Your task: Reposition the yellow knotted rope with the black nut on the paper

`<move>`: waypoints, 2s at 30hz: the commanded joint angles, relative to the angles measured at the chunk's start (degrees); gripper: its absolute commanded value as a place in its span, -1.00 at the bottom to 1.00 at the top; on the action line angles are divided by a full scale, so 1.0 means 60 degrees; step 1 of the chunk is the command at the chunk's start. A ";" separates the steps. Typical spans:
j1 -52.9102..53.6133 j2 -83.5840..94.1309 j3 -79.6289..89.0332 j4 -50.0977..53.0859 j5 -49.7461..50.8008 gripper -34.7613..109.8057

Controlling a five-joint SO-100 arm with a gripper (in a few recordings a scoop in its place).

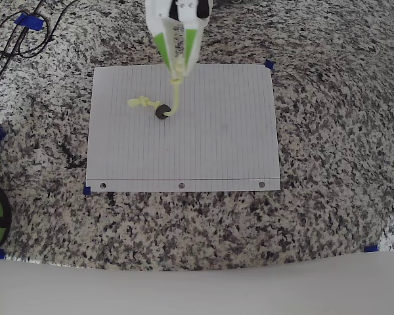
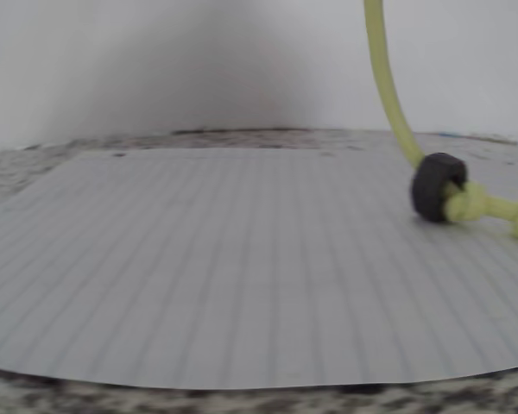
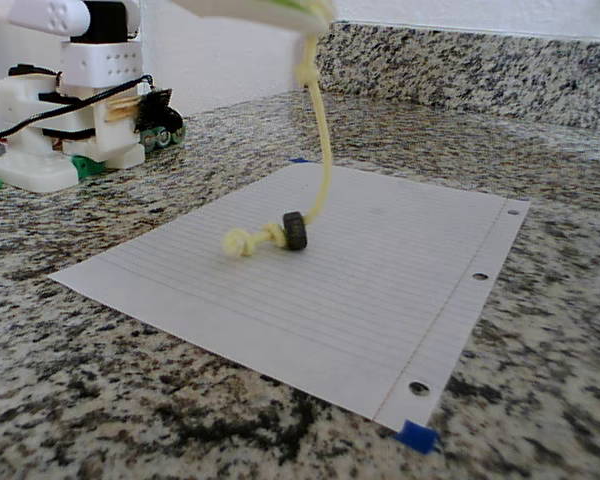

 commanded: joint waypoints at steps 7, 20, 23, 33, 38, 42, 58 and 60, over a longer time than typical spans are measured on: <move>-0.0894 -0.0073 0.0732 -0.0029 0.3809 -0.52; -0.2314 -0.0103 0.0864 0.0366 0.5786 -0.52; -0.2417 -0.0029 0.1011 0.0278 0.5786 -0.43; -0.2212 0.0352 0.1172 0.0425 0.5625 0.57; -0.2109 0.0396 0.1172 0.0278 0.5288 0.56; -0.1875 0.0396 0.1157 0.0205 0.4585 0.54; 0.0894 -0.0264 0.0835 0.0234 -0.1685 -0.20; 0.1157 -0.0073 0.0835 0.0483 -0.2622 -0.34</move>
